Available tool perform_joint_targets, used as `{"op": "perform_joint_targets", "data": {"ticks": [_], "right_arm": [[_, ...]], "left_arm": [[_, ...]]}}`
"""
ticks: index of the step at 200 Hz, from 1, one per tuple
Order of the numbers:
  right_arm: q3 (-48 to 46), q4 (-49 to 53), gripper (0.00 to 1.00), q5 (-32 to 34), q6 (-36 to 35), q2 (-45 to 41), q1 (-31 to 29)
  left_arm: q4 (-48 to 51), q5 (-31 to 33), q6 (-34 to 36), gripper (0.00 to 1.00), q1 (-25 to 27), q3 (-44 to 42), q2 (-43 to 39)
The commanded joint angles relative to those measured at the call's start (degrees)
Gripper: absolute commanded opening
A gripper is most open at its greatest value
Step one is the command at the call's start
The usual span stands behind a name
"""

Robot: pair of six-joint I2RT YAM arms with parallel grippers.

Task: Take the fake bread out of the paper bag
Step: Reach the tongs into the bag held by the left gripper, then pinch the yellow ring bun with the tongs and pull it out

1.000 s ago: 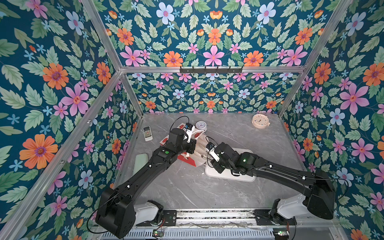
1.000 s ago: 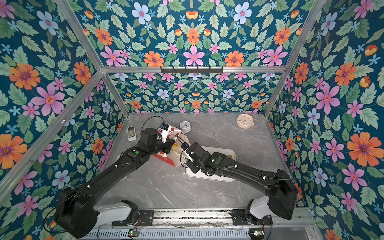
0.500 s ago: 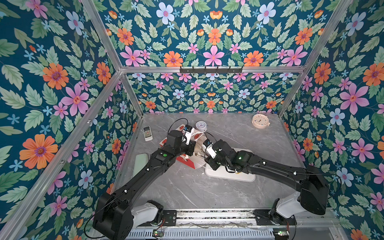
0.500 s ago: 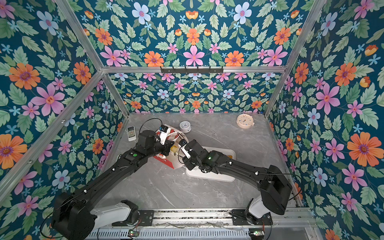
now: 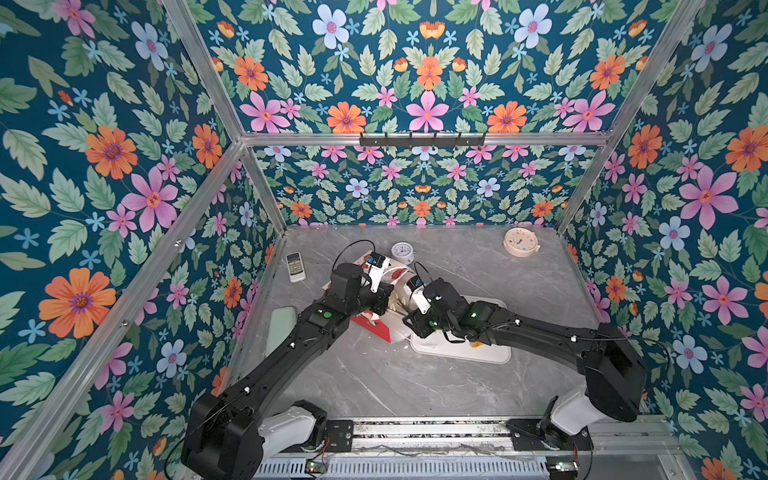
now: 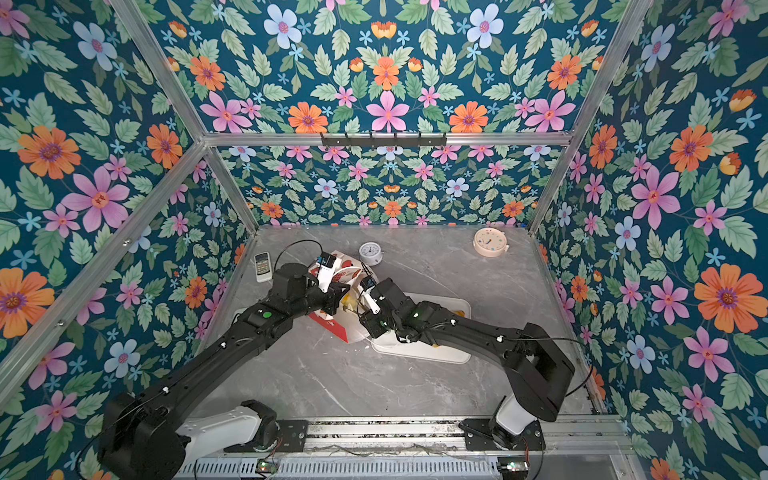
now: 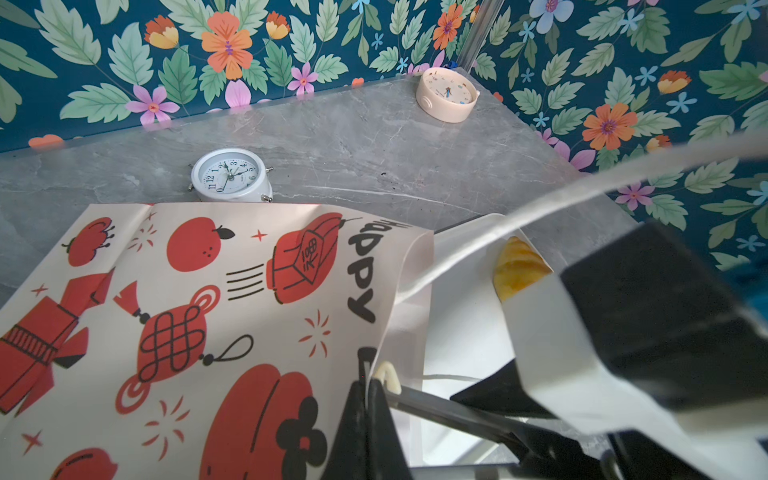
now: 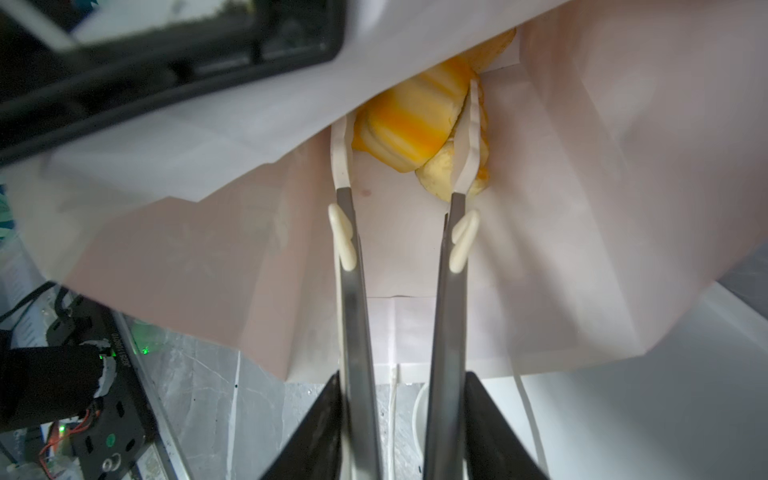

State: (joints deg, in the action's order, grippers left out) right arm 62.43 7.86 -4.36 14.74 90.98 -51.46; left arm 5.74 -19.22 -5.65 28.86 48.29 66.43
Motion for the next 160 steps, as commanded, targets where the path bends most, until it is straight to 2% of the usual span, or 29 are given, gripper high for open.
{"op": "perform_joint_targets", "data": {"ticks": [1, 61, 160], "right_arm": [[0.7, -3.3, 0.43, -2.3, 0.8, 0.9, 0.0], [0.5, -3.5, 0.27, -2.8, 0.5, -0.1, 0.0], [-7.1, 0.7, 0.21, 0.5, 0.8, -12.9, 0.0]], "left_arm": [[-2.4, -1.5, 0.6, 0.0, 0.0, -0.3, -0.5], [-2.9, -0.3, 0.6, 0.0, 0.0, -0.7, -0.4], [-6.5, 3.5, -1.6, 0.0, 0.0, -1.6, 0.5]]}}
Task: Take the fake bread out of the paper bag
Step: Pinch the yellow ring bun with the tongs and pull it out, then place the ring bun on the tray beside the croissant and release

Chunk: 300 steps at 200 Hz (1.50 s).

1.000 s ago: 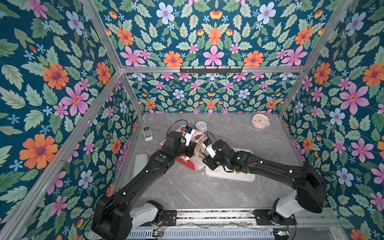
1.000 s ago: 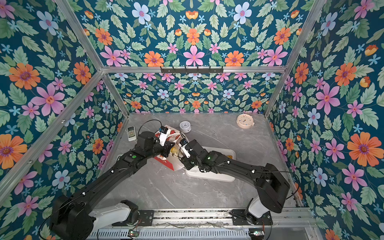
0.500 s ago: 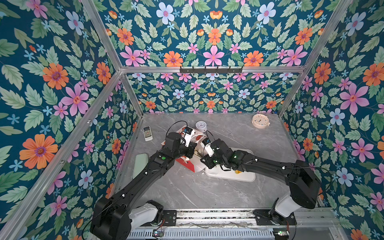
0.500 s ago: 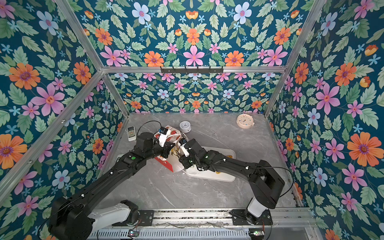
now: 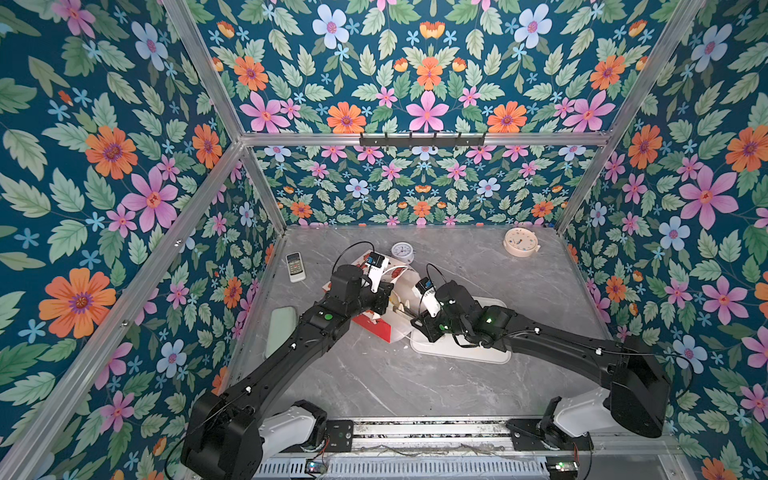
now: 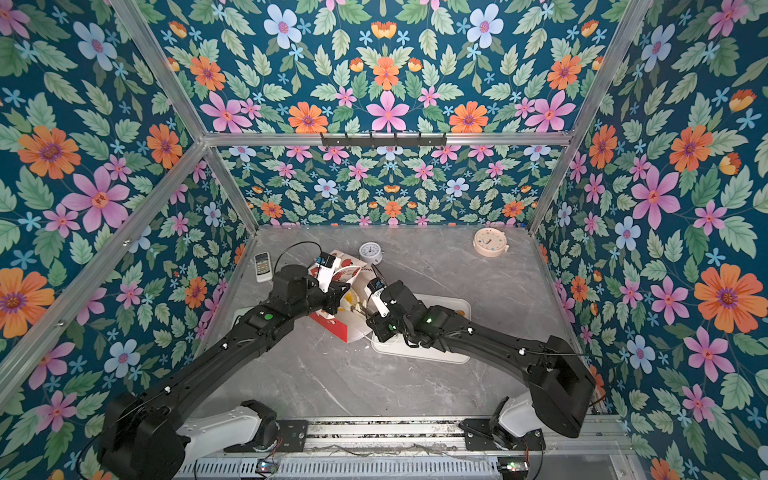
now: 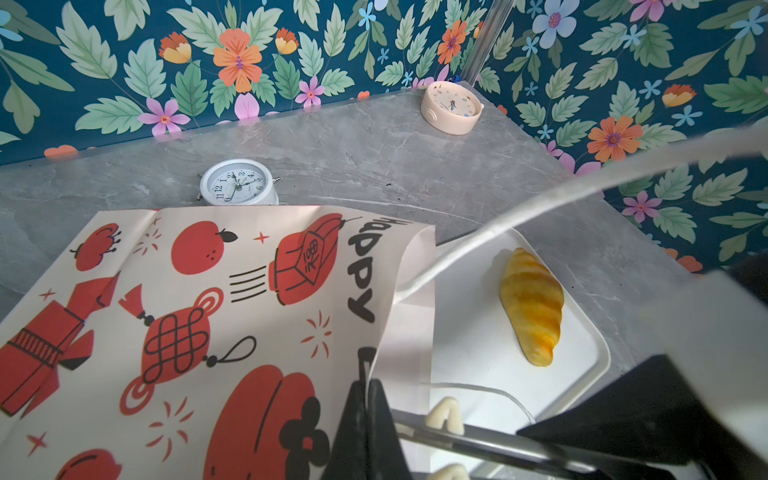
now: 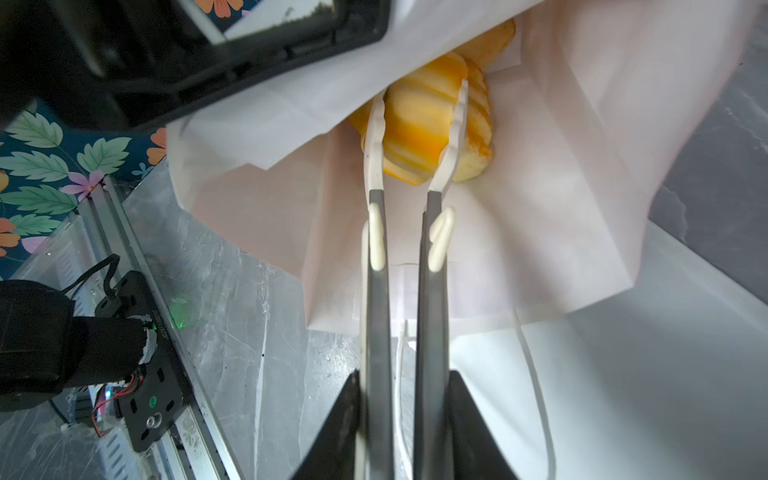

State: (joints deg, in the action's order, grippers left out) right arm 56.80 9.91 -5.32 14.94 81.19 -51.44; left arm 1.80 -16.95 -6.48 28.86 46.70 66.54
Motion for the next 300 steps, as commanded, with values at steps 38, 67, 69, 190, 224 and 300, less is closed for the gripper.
{"op": "perform_joint_targets", "data": {"ticks": [38, 67, 69, 190, 224, 300], "right_arm": [[-3.6, 3.0, 0.21, 3.4, 1.3, -7.5, 0.0], [-7.3, 5.9, 0.21, 4.7, 2.3, -13.9, 0.0], [-7.5, 6.2, 0.21, 4.7, 2.3, -14.4, -0.1], [-13.4, 29.6, 0.21, 11.4, 11.1, -46.2, -0.1], [-15.3, 30.2, 0.21, 13.7, 13.0, -47.3, 0.0], [-22.5, 22.8, 0.22, 12.2, 18.6, -40.8, 2.0]], "left_arm": [[-3.4, 2.2, -1.4, 0.0, 0.0, 0.2, 0.3], [-3.6, 3.6, -1.7, 0.0, 0.0, 0.1, 0.3], [-3.6, 3.7, -1.7, 0.0, -0.1, 0.1, 0.3], [-5.3, 10.5, -3.3, 0.0, -0.1, -0.9, -1.1], [-4.3, 12.7, -2.5, 0.0, -0.1, -1.0, -2.9], [-4.7, 11.6, -2.9, 0.0, -0.1, -1.5, -4.2]]}}
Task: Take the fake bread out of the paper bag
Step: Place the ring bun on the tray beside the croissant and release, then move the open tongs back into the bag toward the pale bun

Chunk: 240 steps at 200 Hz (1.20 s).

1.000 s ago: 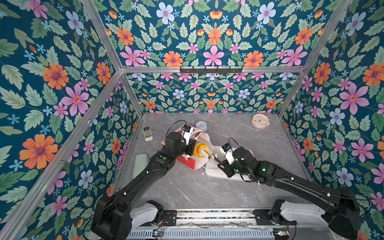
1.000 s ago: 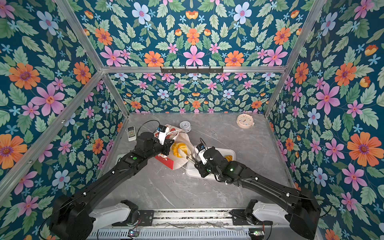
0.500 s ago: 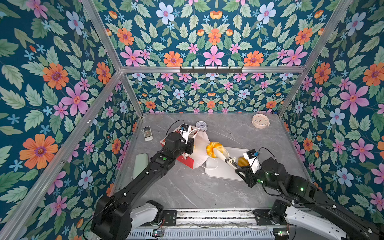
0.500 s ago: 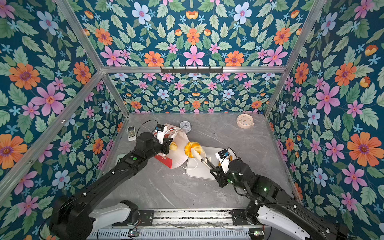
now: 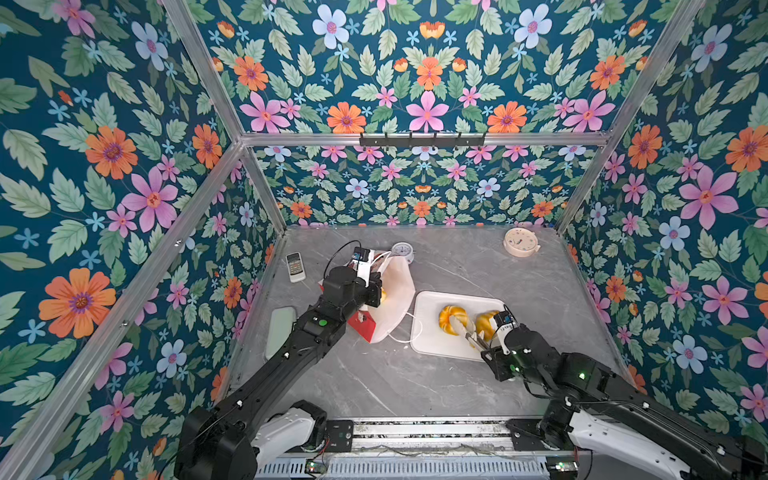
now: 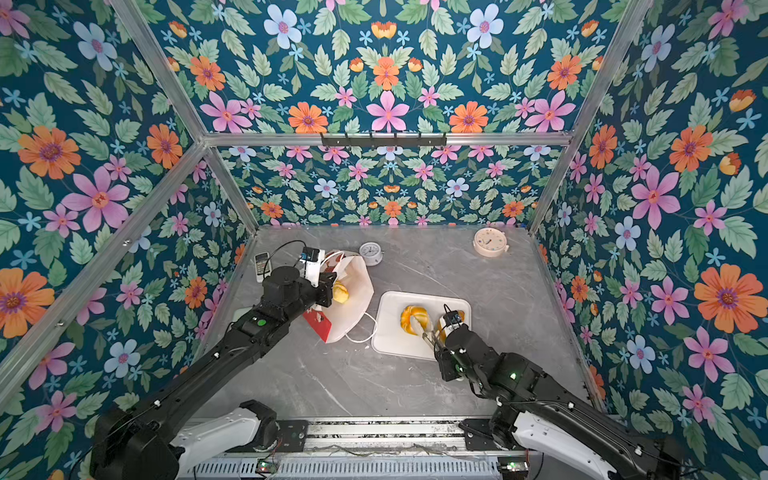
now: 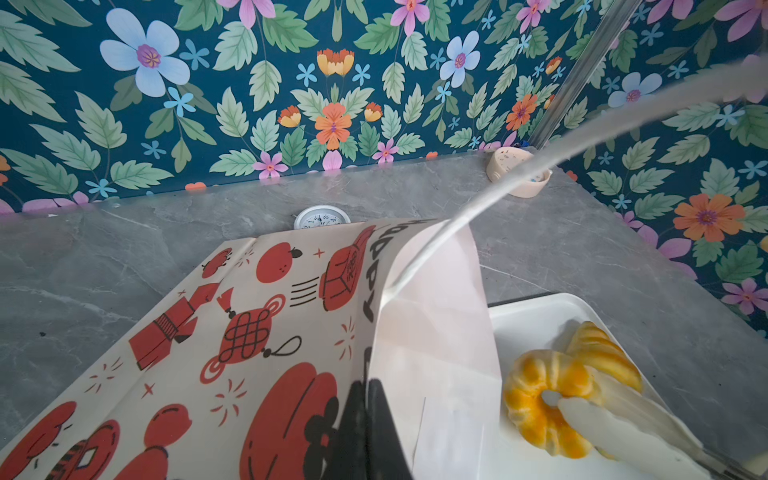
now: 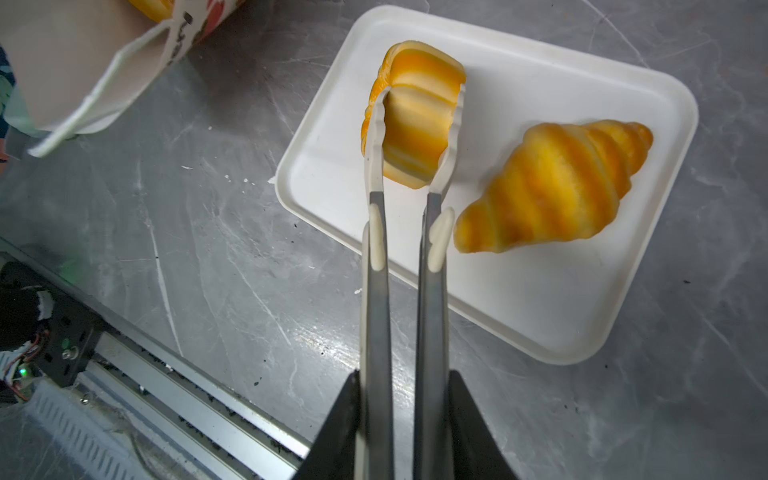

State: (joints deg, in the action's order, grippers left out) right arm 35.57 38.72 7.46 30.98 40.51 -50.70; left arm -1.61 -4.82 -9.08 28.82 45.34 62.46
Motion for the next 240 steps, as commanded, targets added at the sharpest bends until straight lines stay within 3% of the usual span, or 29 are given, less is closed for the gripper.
{"op": "perform_joint_targets", "data": {"ticks": [1, 24, 68, 184, 212, 240], "right_arm": [[-1.4, -6.0, 0.22, -0.7, 2.6, -0.2, 1.4], [-2.4, -3.8, 0.22, -2.1, 3.1, -1.0, 4.9], [-1.0, 1.3, 0.37, -1.7, 2.9, 1.6, 6.7], [3.4, 1.3, 0.39, -0.3, 0.1, 0.7, 6.7], [5.3, -2.6, 0.37, -5.2, -3.6, -1.4, 6.7], [9.9, -7.5, 0.35, -14.0, -5.6, 3.1, 5.9]], "left_arm": [[-1.3, -0.5, -0.4, 0.0, -0.1, -0.2, -0.1], [-1.8, -1.2, -0.7, 0.0, -0.1, -0.4, 0.0], [-2.7, -1.6, -0.8, 0.0, -0.1, -0.8, 0.2], [-2.9, -1.6, -0.6, 0.0, -0.1, -0.8, 0.5], [-2.8, -1.5, -0.5, 0.0, -0.1, -0.7, 0.4], [-2.2, -2.0, -0.2, 0.0, -0.1, -0.3, 0.8]]}}
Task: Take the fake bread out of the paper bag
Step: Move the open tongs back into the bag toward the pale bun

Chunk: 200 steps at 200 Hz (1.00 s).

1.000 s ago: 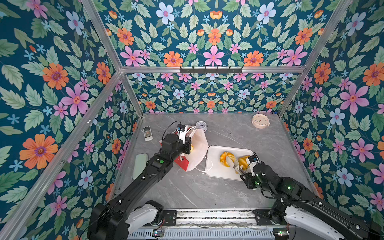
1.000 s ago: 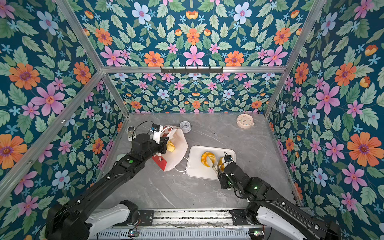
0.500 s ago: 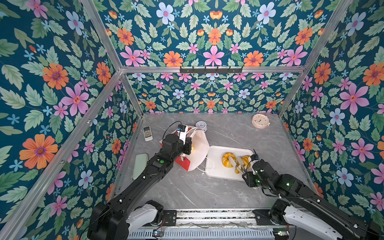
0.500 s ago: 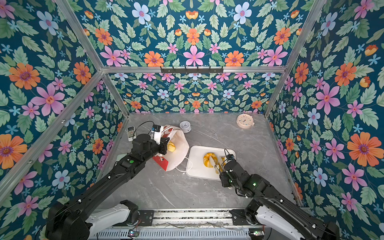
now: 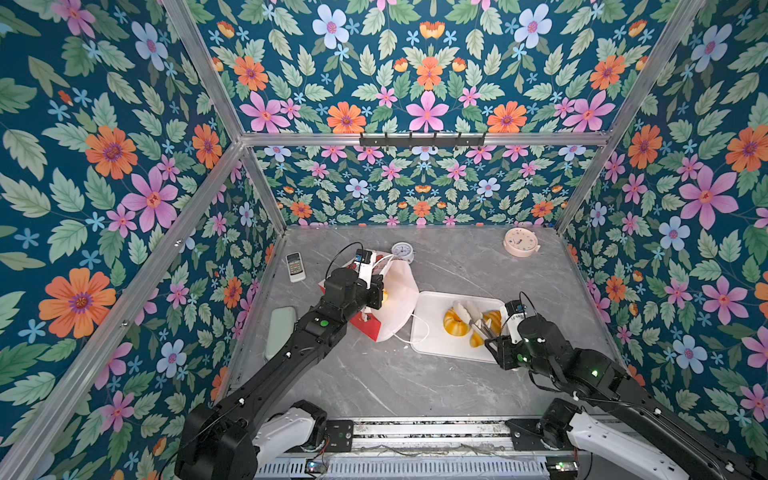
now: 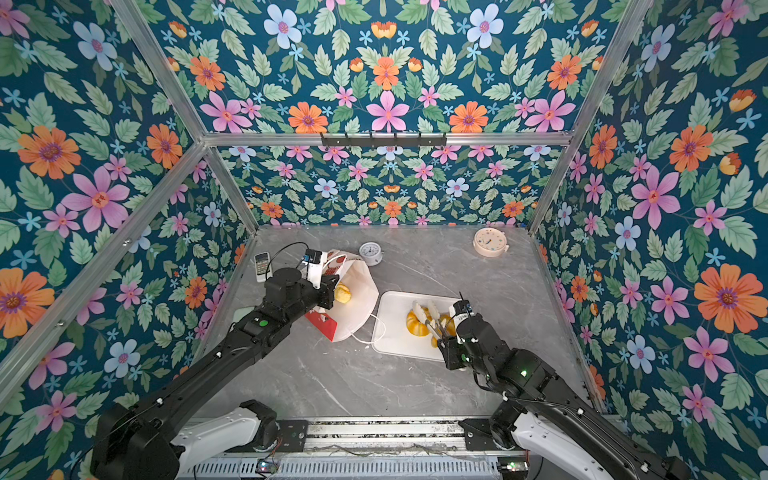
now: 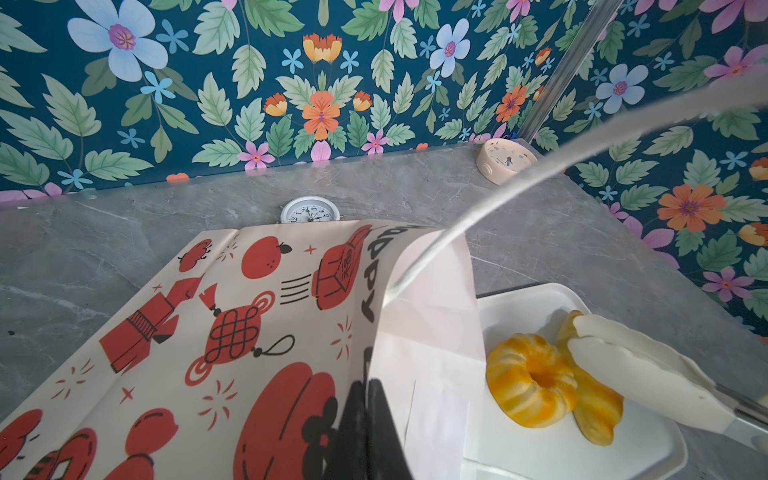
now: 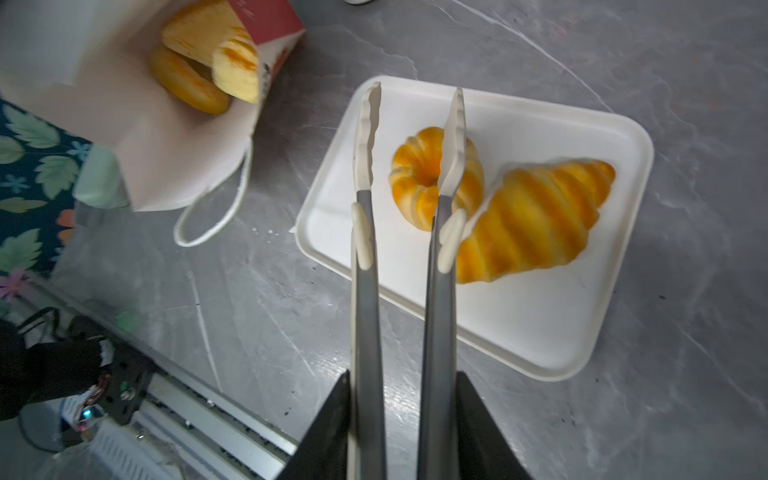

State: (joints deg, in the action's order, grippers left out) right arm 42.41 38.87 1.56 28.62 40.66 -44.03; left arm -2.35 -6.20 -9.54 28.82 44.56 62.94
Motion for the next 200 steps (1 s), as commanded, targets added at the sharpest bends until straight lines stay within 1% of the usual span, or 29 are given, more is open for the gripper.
{"op": "perform_joint_targets", "data": {"ticks": [1, 11, 30, 50, 72, 105, 151, 200], "right_arm": [[3.1, -7.7, 0.35, -8.2, -3.4, 3.2, -0.9], [5.3, -9.5, 0.34, -8.3, -5.0, 5.4, -3.2], [9.7, -10.6, 0.34, -5.8, -9.9, 11.4, -9.2], [12.8, -11.0, 0.33, -5.8, -14.8, 18.1, -11.9], [14.2, -12.6, 0.33, -4.9, -19.2, 24.3, -11.9], [17.7, -16.0, 0.33, -1.7, -24.4, 32.0, -11.3], [21.4, -19.2, 0.39, -1.2, -26.3, 38.9, -9.2], [23.2, -20.4, 0.41, -0.1, -27.2, 43.1, -8.2]], "left_arm": [[-1.4, -0.6, 0.3, 0.0, -0.1, 0.5, 0.4], [-1.3, -0.9, 0.3, 0.0, -0.1, 0.6, 0.5], [-1.3, -1.0, 0.2, 0.0, -0.1, 0.5, 0.3], [-0.8, -1.3, 0.3, 0.0, -0.1, 0.9, 0.0], [-0.4, -1.7, 0.6, 0.0, -0.1, 1.1, -0.5], [-0.1, -2.4, 0.5, 0.0, -0.1, 0.9, -0.7], [0.3, -2.9, 0.6, 0.0, -0.1, 0.8, -1.1], [0.2, -3.7, 0.6, 0.0, -0.1, 0.9, -0.5]]}}
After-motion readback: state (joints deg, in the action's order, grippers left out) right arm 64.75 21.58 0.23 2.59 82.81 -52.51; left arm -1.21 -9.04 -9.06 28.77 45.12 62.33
